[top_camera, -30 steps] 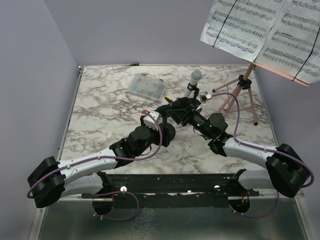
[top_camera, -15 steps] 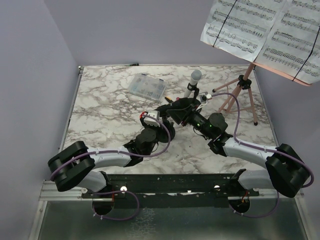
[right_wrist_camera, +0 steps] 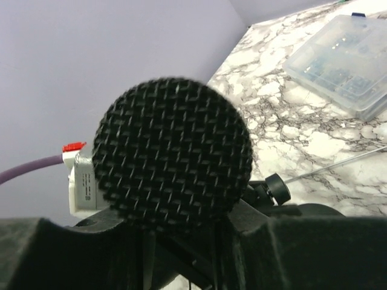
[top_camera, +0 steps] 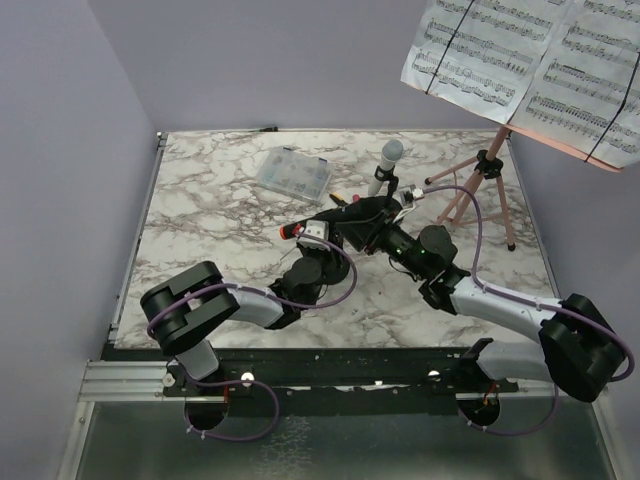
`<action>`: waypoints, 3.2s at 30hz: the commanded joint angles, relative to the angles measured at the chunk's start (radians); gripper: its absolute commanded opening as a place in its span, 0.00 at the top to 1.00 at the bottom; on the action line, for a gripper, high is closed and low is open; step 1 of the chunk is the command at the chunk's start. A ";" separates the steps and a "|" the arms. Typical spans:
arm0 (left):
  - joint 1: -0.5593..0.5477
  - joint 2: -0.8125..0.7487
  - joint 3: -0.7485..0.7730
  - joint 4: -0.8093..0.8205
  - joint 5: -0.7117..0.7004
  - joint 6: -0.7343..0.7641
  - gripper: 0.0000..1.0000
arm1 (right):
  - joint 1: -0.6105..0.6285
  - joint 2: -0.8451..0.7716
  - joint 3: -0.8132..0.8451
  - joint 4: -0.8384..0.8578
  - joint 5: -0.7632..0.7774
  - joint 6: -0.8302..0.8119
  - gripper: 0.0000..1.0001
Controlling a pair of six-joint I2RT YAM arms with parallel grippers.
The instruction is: Pack up the instrument practice props
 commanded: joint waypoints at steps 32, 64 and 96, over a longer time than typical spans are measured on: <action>0.170 -0.341 -0.181 -0.224 0.604 0.223 1.00 | 0.009 -0.118 0.792 -1.713 -0.062 -0.801 0.22; 0.169 -0.343 -0.179 -0.224 0.620 0.205 1.00 | 0.010 0.282 0.804 -1.536 -0.352 -1.068 0.40; 0.257 -0.400 -0.172 -0.443 0.221 0.173 1.00 | 0.011 0.121 0.559 -1.653 -0.279 -1.033 1.00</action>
